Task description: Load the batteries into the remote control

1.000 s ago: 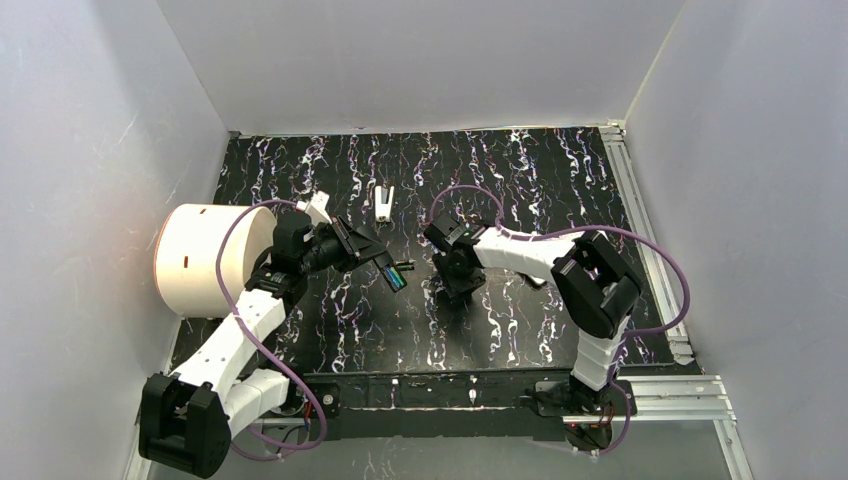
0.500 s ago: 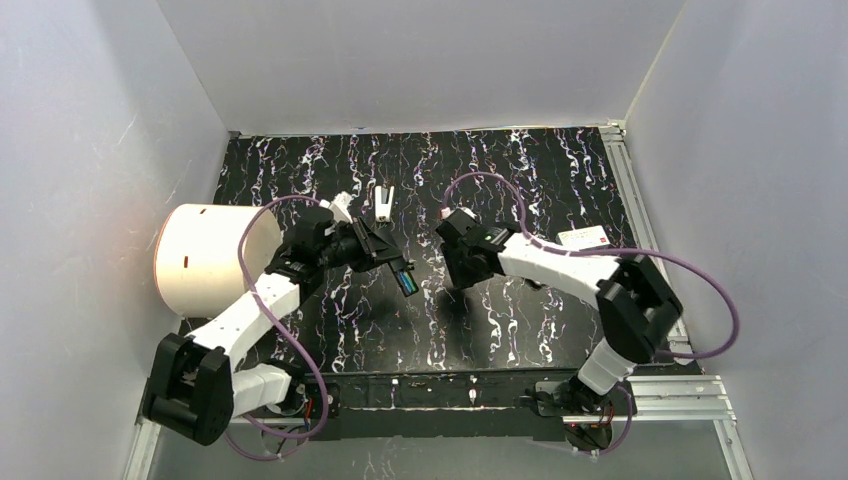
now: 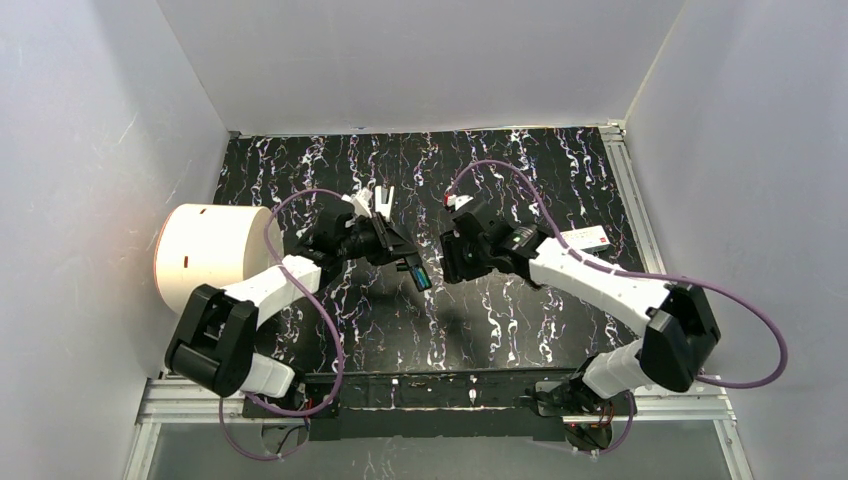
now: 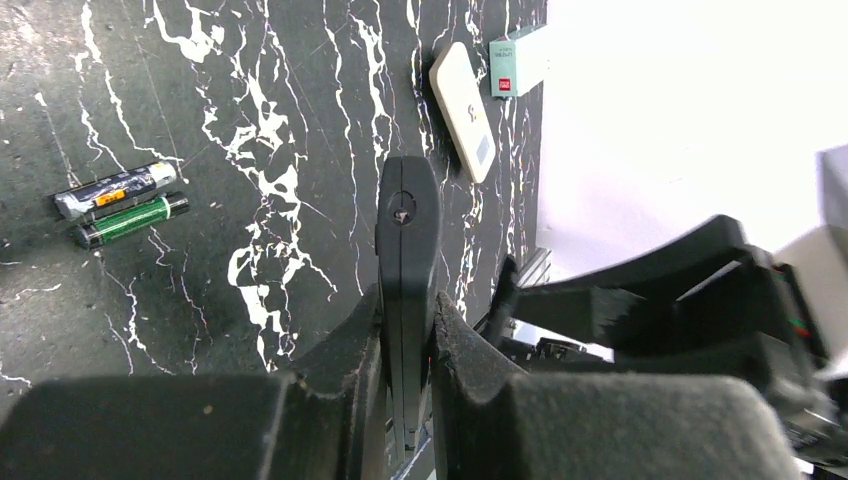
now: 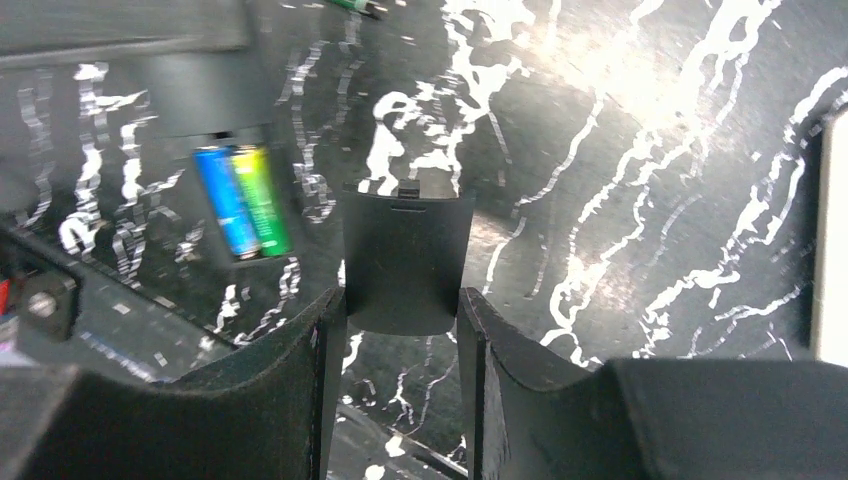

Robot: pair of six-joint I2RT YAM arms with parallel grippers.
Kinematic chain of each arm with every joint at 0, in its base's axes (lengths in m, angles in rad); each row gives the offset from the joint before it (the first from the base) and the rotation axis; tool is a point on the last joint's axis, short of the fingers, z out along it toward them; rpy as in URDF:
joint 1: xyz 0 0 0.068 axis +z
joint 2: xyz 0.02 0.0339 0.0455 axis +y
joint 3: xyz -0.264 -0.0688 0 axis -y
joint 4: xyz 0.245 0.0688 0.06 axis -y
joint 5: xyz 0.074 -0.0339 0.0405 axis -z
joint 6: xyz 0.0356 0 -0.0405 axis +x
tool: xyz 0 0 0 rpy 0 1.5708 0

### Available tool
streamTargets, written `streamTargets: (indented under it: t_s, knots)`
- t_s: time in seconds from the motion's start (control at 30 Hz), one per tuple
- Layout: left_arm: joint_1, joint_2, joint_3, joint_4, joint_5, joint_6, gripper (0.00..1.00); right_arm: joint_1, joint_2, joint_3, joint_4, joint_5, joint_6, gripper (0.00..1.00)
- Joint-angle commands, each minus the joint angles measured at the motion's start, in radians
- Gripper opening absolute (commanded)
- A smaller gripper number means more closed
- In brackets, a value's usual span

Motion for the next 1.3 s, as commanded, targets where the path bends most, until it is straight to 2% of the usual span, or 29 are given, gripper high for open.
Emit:
streamTargets:
  t_s: [0.0,0.13,0.83,1.27]
  knots:
    - [-0.019,0.018,0.035,0.075,0.05,0.022,0.0,0.0,-0.085,-0.017,0.103,-0.157,-0.053,0.4]
    - [-0.039,0.02,0.029,0.128,0.063,0.025,0.0,0.019,-0.12,-0.06,0.18,-0.237,-0.053,0.4]
    - [-0.053,-0.013,0.0,0.174,0.085,0.015,0.0,0.073,-0.013,-0.027,0.145,-0.109,-0.043,0.41]
    - [-0.053,-0.015,0.009,0.185,0.128,-0.005,0.0,0.076,0.012,-0.023,0.187,-0.152,-0.046,0.41]
